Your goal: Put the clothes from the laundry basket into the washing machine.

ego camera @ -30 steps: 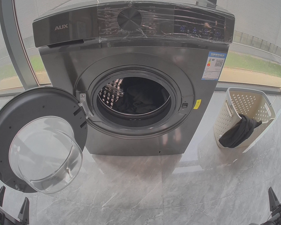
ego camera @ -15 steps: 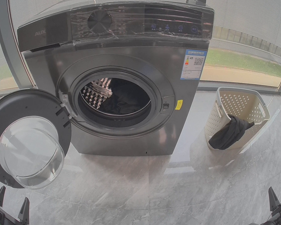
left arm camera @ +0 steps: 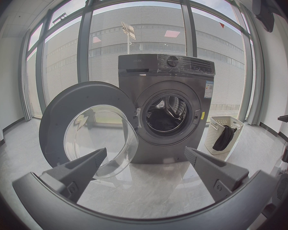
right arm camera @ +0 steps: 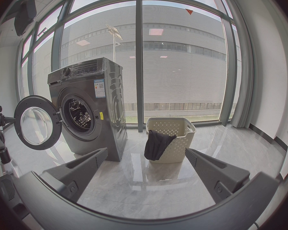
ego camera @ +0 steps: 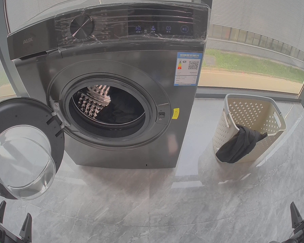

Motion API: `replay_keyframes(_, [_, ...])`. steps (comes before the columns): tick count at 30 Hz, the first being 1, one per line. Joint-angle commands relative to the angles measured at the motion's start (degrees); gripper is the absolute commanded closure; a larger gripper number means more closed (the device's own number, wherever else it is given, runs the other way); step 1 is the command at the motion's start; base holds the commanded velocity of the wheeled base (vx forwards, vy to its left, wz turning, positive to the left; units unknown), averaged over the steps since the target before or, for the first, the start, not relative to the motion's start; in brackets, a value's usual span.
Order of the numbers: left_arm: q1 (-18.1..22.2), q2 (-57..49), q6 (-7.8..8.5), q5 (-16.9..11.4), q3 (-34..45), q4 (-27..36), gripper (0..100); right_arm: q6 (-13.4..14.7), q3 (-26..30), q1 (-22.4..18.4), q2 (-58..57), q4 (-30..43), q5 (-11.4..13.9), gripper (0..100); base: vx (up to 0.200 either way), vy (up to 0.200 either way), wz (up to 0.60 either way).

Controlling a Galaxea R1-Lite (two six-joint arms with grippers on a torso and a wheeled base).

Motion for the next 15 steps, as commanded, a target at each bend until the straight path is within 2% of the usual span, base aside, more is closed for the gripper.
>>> replay_keyframes(1, [0.04,-0.62,-0.02,-0.02,1.01,-0.04,0,-0.01,1.01,0.02,-0.82,0.0,0.01,0,0.0,-0.2,0.0])
replay_keyframes(12, [0.04,-0.62,-0.11,0.07,0.92,-0.04,0,-0.01,1.01,0.02,-0.82,0.0,0.01,0,0.0,-0.2,0.0])
replay_keyframes(15, [0.04,-0.53,-0.19,0.07,0.92,-0.04,0,-0.01,1.01,0.02,-0.82,0.0,0.01,0,0.0,0.0,0.0])
